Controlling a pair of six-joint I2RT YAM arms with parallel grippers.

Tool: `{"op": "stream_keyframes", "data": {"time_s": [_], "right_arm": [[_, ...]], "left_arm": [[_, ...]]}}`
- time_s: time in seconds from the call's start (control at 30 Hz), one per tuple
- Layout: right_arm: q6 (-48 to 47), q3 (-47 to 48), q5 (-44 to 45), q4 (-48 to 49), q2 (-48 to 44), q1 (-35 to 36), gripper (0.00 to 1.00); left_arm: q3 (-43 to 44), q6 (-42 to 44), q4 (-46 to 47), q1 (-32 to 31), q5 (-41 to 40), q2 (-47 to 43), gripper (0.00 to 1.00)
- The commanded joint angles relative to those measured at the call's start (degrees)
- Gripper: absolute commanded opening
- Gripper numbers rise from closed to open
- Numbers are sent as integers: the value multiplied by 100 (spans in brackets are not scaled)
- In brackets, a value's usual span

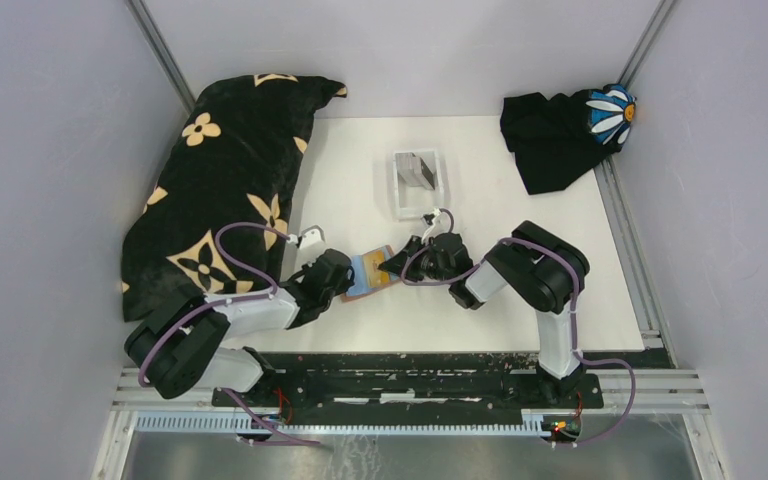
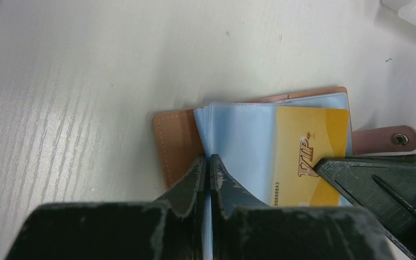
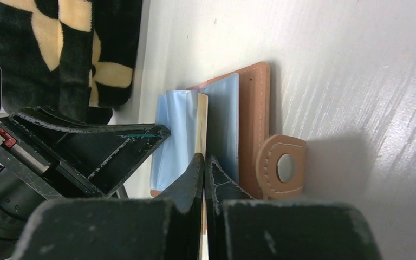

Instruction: Put the credit cards into the card holder

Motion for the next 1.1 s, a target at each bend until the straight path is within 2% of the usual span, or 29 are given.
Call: {"op": "stream_keyframes", "data": {"time_s": [0.0, 0.67, 0.77, 1.07], "right_arm": [[229, -116, -182, 481, 220, 45, 1], [327, -142, -227, 682, 251, 132, 1], [317, -99, -219, 639, 287, 133, 1], [322, -7, -221, 642, 415, 141, 1]], "left_arm": [[-31, -55, -1066, -138, 14, 319, 3], [23, -200, -1268, -293, -127, 350, 4], [28, -225, -1341, -301, -165, 275, 6], [48, -198, -1430, -301, -50, -16, 22]]}}
